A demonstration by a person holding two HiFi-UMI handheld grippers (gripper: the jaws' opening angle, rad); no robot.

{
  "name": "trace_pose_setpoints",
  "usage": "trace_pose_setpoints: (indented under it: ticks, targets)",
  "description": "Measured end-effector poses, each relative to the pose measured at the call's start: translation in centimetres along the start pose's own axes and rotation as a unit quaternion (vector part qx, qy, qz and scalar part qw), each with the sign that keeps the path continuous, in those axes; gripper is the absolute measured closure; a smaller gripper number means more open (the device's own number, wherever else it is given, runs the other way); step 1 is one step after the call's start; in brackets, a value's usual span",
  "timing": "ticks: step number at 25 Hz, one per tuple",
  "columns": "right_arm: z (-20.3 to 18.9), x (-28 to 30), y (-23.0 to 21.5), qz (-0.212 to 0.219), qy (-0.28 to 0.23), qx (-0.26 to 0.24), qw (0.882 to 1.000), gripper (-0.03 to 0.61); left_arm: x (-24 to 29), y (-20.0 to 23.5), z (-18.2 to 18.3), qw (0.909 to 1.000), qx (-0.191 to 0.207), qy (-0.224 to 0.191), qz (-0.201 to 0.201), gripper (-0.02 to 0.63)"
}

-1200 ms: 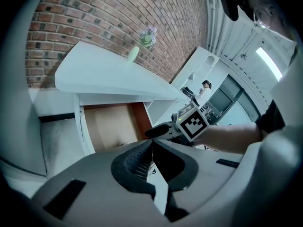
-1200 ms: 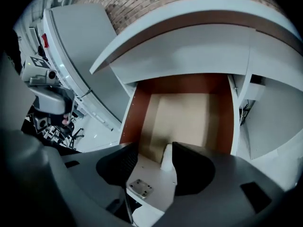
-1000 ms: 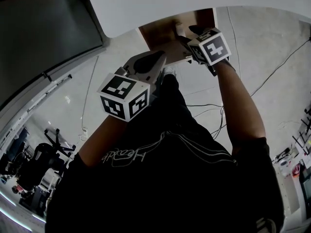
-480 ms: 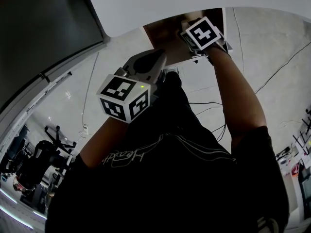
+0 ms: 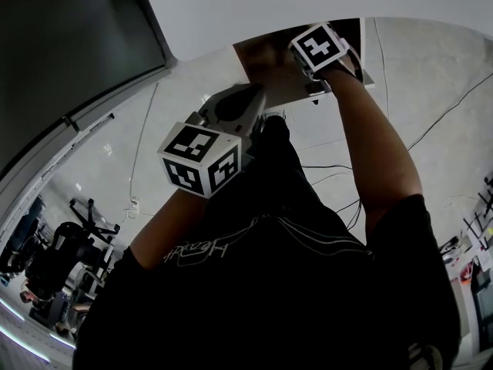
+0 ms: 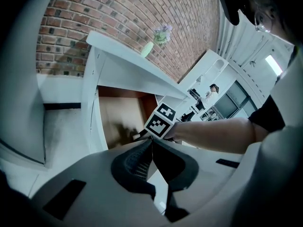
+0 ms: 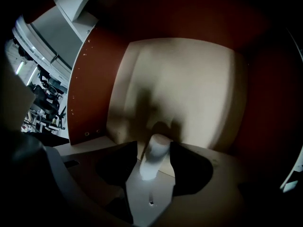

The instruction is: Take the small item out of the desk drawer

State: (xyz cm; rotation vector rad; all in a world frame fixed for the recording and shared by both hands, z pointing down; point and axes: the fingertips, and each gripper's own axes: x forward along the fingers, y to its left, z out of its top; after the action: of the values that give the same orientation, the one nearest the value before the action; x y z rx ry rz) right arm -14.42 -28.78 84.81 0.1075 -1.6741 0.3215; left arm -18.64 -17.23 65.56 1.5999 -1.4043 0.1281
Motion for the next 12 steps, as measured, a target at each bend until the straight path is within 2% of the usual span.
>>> trace_pose_setpoints:
  ticks: [4,6,8,12]
  targets:
    - [1.0,0.8,0.6,0.014,-0.021,0.005,1.0,0.356,0.3,-0.3,-0.3,1.0,-0.001,0.0,-0.001,0.592]
    - [0.4,1.0,0.0,-0.004,-0.003,0.007,1.0,0.387,0.4,-0.3,-0.3,1.0,0.0,0.0,0.0,0.592]
    - [-0.2,1.1,-0.5,-0.016,0.009,0.012,1.0,0.39,0.5,-0.2,-0.3,1.0,0.001,0.001,0.002,0.592]
    - [-0.1,1.2,-0.5,-0.008,-0.001,0.014,1.0,0.404,0.8,-0.4,-0.5,1.0,0.003,0.002,0.005,0.592]
